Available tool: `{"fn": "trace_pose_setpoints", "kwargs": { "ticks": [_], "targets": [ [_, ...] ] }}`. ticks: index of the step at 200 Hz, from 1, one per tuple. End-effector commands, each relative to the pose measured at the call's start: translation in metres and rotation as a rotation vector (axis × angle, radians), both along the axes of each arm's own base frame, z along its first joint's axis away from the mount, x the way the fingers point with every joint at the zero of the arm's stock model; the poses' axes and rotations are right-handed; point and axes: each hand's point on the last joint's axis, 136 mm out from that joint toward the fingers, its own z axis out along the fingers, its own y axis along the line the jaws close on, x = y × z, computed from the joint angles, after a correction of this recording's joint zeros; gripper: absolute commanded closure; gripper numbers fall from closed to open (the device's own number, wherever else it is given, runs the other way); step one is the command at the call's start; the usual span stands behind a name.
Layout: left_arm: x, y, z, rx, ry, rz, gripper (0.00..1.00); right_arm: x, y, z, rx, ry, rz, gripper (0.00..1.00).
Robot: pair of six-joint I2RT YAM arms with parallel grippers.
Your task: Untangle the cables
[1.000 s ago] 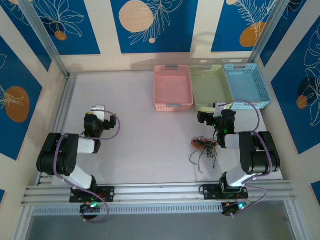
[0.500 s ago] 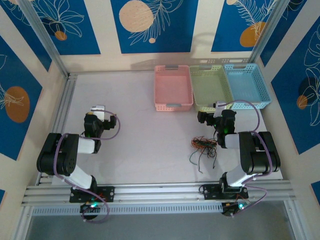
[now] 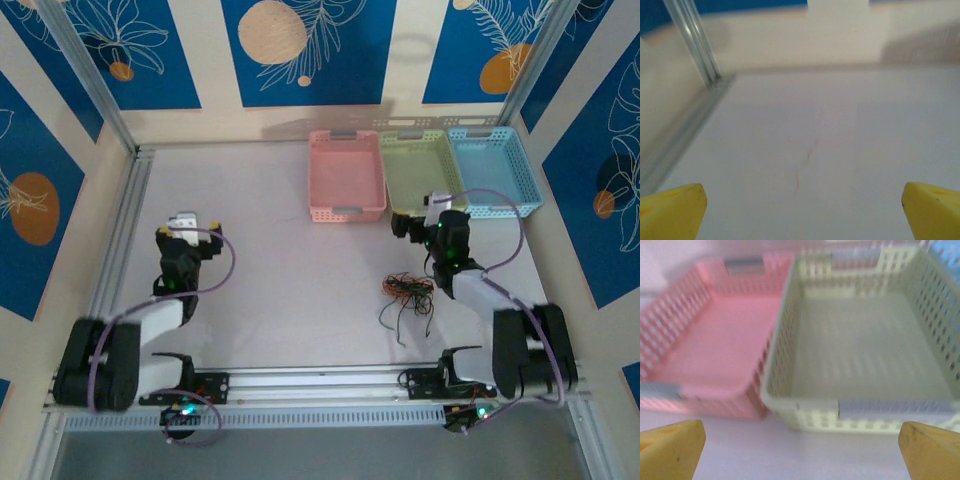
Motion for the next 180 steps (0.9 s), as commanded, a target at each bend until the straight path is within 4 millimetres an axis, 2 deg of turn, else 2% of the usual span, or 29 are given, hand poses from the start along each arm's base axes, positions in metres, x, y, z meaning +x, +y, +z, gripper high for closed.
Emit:
{"fn": "trace_pose_setpoints", "kwargs": {
  "ticks": [1, 16, 31, 47, 68, 84, 105, 125, 149, 165, 180],
  "targets": [
    [-0.015, 0.008, 0.028, -0.207, -0.009, 0.080, 0.00, -0.012, -0.014, 0.029, 0.144, 0.082, -0.119, 0.01],
    [-0.021, 0.000, 0.032, -0.337, 0.116, 0.075, 0.00, -0.025, -0.024, 0.031, 0.278, 0.203, -0.213, 0.01],
    [-0.024, -0.024, 0.037, -0.403, 0.252, -0.031, 0.00, -0.039, -0.008, 0.034, 0.370, 0.313, -0.124, 0.01],
    [-0.038, -0.046, 0.039, -0.499, 0.363, -0.119, 0.00, -0.056, 0.001, 0.032, 0.395, 0.421, -0.105, 0.01],
    [-0.061, -0.080, 0.065, -0.571, 0.414, -0.320, 0.00, -0.076, -0.007, 0.024, 0.364, 0.522, -0.167, 0.02],
    [-0.083, -0.098, 0.085, -0.594, 0.446, -0.440, 0.02, -0.077, -0.016, 0.032, 0.331, 0.526, -0.198, 0.02],
    [-0.113, -0.108, 0.101, -0.533, 0.508, -0.543, 0.04, -0.062, -0.032, 0.045, 0.295, 0.525, -0.262, 0.05],
    [-0.131, -0.098, 0.097, -0.435, 0.544, -0.523, 0.04, -0.035, -0.050, 0.041, 0.257, 0.574, -0.322, 0.08],
    [-0.137, -0.082, 0.079, -0.376, 0.532, -0.443, 0.06, -0.001, -0.079, 0.025, 0.226, 0.648, -0.427, 0.10],
    [-0.137, -0.079, 0.062, -0.390, 0.528, -0.417, 0.08, 0.024, -0.091, 0.013, 0.230, 0.685, -0.451, 0.12],
    [-0.137, -0.079, 0.065, -0.384, 0.525, -0.421, 0.09, 0.045, -0.104, 0.003, 0.191, 0.730, -0.477, 0.13]
  ]
}}
